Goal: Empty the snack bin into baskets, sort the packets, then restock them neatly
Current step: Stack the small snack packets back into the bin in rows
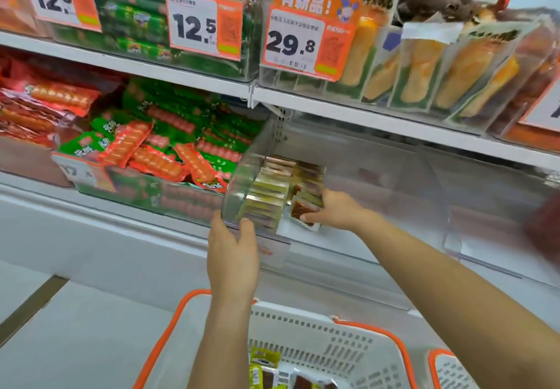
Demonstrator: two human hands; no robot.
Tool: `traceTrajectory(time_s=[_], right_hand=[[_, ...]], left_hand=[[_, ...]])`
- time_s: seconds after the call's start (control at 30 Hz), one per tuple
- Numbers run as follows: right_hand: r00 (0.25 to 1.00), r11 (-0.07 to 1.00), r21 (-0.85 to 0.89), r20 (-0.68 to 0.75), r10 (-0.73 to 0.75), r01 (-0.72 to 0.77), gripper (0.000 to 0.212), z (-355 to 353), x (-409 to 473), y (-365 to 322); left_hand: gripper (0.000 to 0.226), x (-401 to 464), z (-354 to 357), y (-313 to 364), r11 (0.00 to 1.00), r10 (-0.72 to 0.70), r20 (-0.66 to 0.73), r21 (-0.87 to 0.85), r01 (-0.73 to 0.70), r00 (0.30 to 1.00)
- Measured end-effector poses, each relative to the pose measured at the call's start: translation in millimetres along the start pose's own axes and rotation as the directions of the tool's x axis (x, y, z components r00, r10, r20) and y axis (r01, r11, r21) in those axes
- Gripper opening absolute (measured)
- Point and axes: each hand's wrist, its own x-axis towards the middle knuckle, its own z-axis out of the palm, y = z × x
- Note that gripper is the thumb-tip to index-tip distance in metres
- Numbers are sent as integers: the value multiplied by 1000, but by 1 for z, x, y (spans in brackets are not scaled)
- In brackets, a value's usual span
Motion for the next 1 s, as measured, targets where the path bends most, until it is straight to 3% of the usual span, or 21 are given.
traceTrajectory(time_s=[0.13, 0.3, 0.5, 0.63, 0.83, 1.0], right_hand=[[988, 986, 55, -7, 157, -157, 65, -1, 1, 6], [965, 939, 234, -8, 262, -253, 73, 4, 9, -14], [956, 896, 350, -5, 294, -273, 99, 11, 13, -29], [945, 844, 441, 34, 325, -306, 77, 11, 12, -20], [938, 862, 420, -65, 339, -283, 82, 17, 14, -24], [955, 865, 424, -5, 297, -267, 93, 13, 10, -25]], left_hand=[[56, 0, 2, 2, 1000, -21, -4, -7, 21, 1000], [54, 0, 2, 1, 999, -41, -2, -17, 40, 999], [42, 0, 0, -1, 998, -57, 8, -30, 57, 998], [39, 0, 0, -1, 999, -41, 11, -25, 41, 999], [43, 0, 0, -3, 999, -28, 15, -24, 28, 1000], [44, 1, 1, -3, 999, -20, 4, -29, 20, 1000]])
